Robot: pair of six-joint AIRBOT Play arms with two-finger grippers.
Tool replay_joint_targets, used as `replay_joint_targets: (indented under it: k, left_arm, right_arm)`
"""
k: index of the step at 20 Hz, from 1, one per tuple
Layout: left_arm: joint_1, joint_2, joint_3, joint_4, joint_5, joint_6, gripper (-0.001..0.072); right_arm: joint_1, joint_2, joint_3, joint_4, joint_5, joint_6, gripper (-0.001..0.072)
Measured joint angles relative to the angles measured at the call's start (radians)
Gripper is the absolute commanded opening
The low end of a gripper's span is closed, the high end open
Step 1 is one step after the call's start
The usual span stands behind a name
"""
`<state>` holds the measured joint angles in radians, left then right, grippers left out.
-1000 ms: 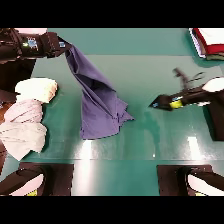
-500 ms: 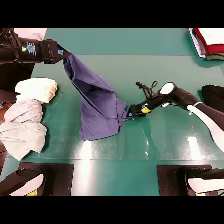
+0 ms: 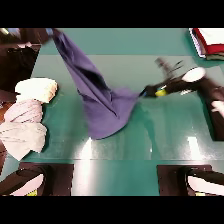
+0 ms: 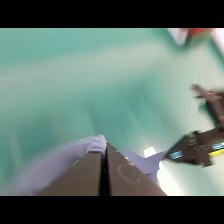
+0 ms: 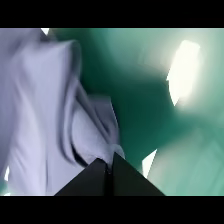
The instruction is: Fold the shirts.
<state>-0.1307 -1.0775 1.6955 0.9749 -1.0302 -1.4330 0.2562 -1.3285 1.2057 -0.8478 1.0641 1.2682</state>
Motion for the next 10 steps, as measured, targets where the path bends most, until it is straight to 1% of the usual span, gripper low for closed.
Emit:
replay_joint_targets:
  k: [5,7,10]
  left_arm:
    - [0.000,0.003,0.290,0.002,0.046,0.000,0.0023]
    - [0.000,0.016,0.354,0.003,0.062,0.000,0.0023]
    - [0.000,0.037,0.391,0.012,0.075,0.000,0.0023]
  right_arm:
    - [-0.298,0.227,0.266,-0.021,-0.024,0.009,0.0015]
    - [-0.392,0.299,0.361,-0.024,-0.035,0.011,0.0015]
    - [-0.503,0.387,0.470,-0.035,-0.047,0.012,0.0015]
